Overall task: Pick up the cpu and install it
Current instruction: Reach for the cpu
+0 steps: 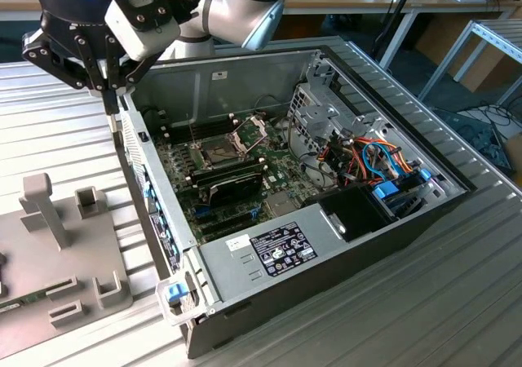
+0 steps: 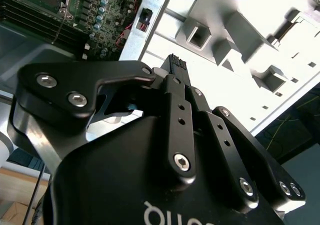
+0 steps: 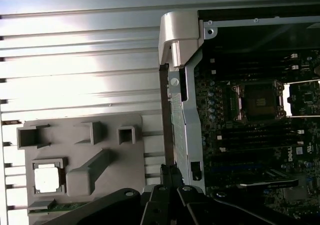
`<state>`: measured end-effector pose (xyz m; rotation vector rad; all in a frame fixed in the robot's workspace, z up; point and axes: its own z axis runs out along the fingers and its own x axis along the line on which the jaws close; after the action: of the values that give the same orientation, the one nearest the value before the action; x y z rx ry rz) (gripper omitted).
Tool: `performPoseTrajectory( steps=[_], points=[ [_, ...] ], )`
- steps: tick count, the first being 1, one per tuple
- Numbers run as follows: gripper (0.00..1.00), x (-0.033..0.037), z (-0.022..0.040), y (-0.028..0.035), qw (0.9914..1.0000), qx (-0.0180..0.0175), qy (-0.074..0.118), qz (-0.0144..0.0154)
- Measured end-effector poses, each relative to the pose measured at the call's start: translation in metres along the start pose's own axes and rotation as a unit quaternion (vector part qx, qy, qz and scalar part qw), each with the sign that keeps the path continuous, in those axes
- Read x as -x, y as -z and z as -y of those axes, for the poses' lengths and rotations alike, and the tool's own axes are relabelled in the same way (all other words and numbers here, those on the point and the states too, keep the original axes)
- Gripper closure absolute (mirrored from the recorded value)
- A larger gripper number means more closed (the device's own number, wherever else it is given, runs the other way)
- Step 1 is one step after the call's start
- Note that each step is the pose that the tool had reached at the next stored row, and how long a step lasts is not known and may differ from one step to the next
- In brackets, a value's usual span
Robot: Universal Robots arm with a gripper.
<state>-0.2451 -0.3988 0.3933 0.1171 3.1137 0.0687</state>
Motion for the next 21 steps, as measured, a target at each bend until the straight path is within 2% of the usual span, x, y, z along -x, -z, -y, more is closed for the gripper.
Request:
performPoseTrajectory(
  steps=[5,12,21],
  points=[
    [0.89,-0.0060,0.0005,0.0001,1.00000,0.0001,0.000,0.0000],
    [0.89,-0.0197,0.0015,0.0004,1.00000,0.0001,0.000,0.0001],
    [0.89,-0.0208,0.0016,0.0005,1.00000,0.0000,0.000,0.0000]
  ],
)
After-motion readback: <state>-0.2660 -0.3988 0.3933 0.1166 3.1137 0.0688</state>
